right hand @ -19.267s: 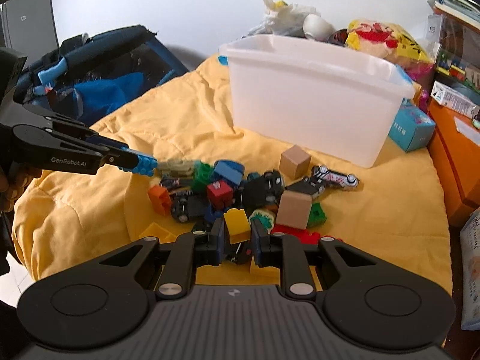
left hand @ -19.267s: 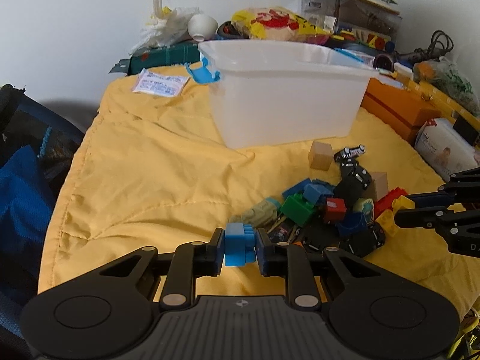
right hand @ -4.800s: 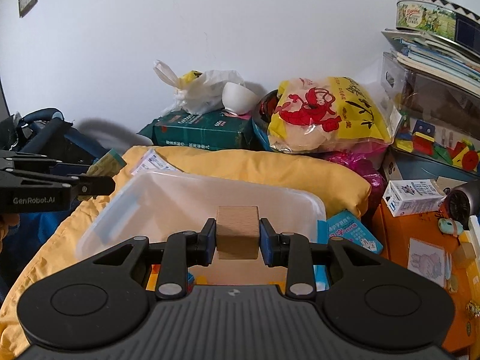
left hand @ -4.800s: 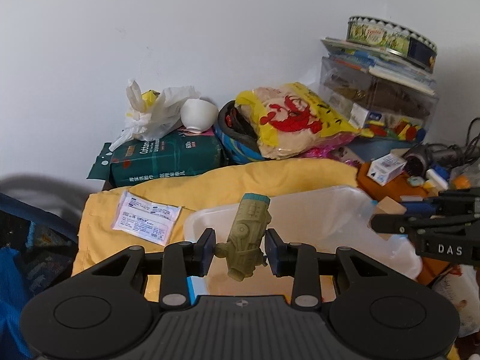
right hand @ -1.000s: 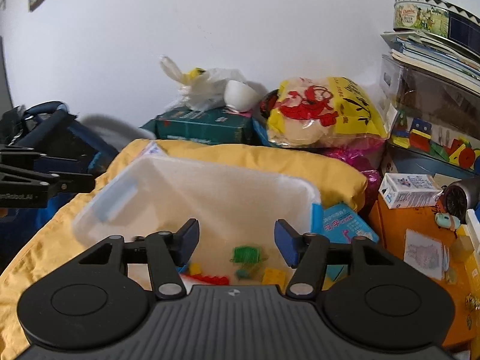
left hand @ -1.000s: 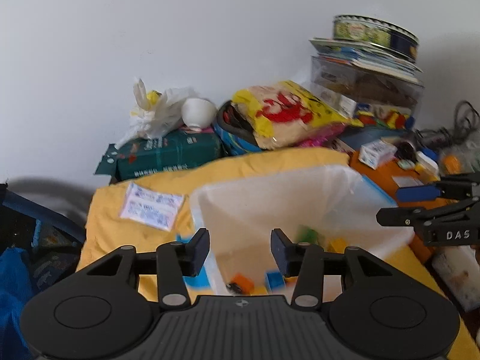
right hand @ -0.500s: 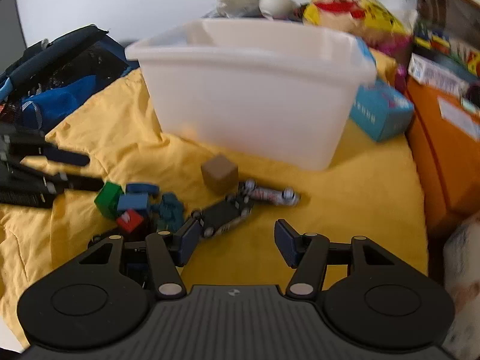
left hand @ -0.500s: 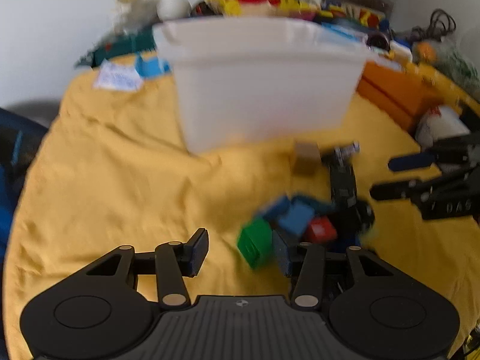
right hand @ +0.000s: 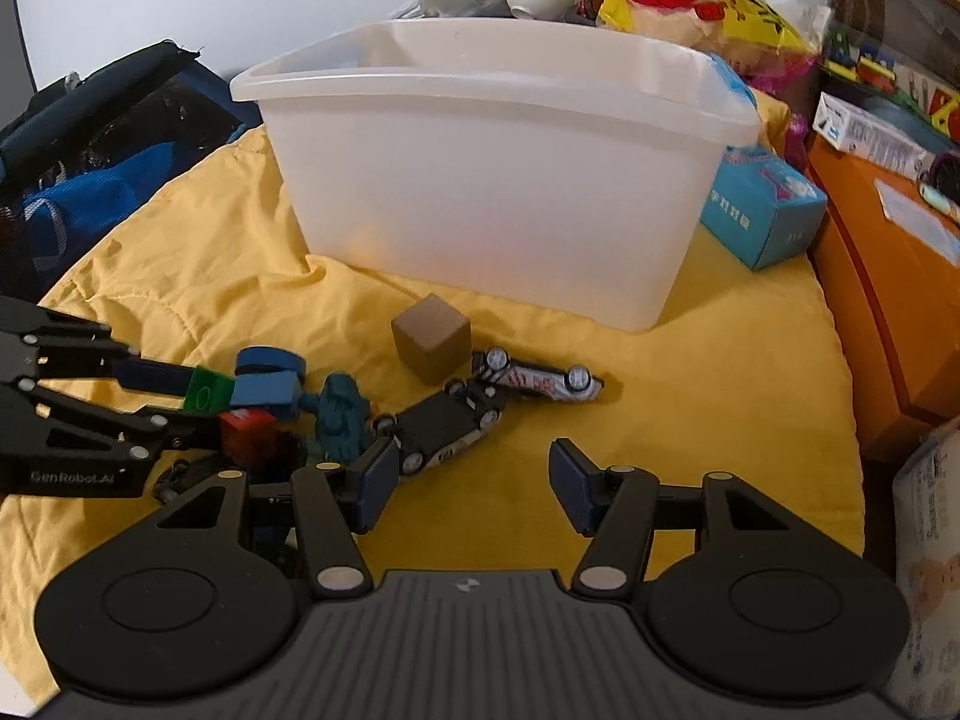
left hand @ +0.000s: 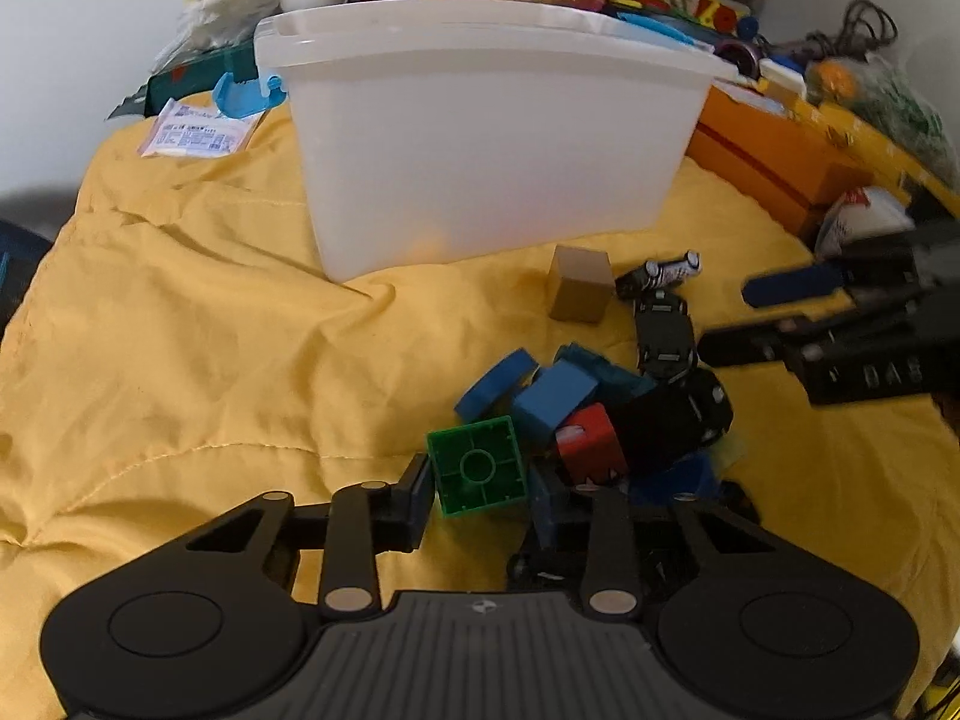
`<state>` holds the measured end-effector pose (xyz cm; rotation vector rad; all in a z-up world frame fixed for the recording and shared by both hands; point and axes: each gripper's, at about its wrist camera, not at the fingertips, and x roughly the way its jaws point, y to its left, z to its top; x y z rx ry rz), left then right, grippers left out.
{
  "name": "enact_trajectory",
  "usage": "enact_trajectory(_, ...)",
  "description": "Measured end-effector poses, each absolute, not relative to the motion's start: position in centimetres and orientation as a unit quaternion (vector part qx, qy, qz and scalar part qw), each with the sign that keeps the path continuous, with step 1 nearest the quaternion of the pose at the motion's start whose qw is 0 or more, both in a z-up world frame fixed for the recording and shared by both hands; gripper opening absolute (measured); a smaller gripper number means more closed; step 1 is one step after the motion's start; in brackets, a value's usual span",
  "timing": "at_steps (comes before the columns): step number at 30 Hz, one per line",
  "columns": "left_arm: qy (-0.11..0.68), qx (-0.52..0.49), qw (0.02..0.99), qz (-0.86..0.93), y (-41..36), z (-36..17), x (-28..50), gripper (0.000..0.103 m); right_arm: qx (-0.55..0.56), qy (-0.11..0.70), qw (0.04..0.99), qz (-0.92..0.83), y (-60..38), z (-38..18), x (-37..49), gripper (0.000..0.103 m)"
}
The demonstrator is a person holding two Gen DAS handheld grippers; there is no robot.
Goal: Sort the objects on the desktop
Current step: 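Grasp the green Duplo brick with the left tool while the right tool grasps the white race car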
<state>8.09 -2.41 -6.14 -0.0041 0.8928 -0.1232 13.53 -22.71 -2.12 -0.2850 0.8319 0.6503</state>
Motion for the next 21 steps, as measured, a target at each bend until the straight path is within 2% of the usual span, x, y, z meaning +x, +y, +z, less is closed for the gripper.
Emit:
enact_trajectory(6,0.437,-0.008,0.899,-0.045,-1.5,-6.3,7.7,0.034,-0.128,0.409,0.849,0.308,-21.5,-3.1,14.6,0.066)
enact_trajectory(8,0.440,-0.011,0.897,-0.040,-1.2,-6.4,7.8,0.035,-0.120,0.413,0.850,0.304,-21.2,-3.4,15.1,0.066)
enact_trajectory(10,0.445,-0.024,0.894,-0.037,-1.0,-6.6,8.0,0.040,-0.116,0.418,0.850,0.300,-20.8,-3.9,15.5,0.067)
enact_trajectory(13,0.443,-0.025,0.895,-0.038,-1.2,-6.7,8.4,0.041,-0.113,0.428,0.846,0.297,-20.2,-4.6,16.1,0.066)
enact_trajectory(15,0.441,-0.021,0.896,-0.043,-1.4,-6.7,8.6,0.040,-0.120,0.429,0.843,0.302,-19.8,-4.9,16.3,0.055)
enact_trajectory(16,0.440,-0.017,0.897,-0.045,-1.4,-6.7,8.7,0.037,-0.117,0.428,0.840,0.311,-19.8,-4.9,16.3,0.040)
enact_trajectory(19,0.439,-0.015,0.897,-0.047,-1.3,-6.7,8.7,0.035,-0.129,0.416,0.842,0.320,-19.6,-4.5,15.8,0.035)
enact_trajectory(21,0.437,-0.012,0.898,-0.049,-1.3,-6.6,8.7,0.035,-0.129,0.412,0.841,0.325,-19.8,-4.2,15.6,0.026)
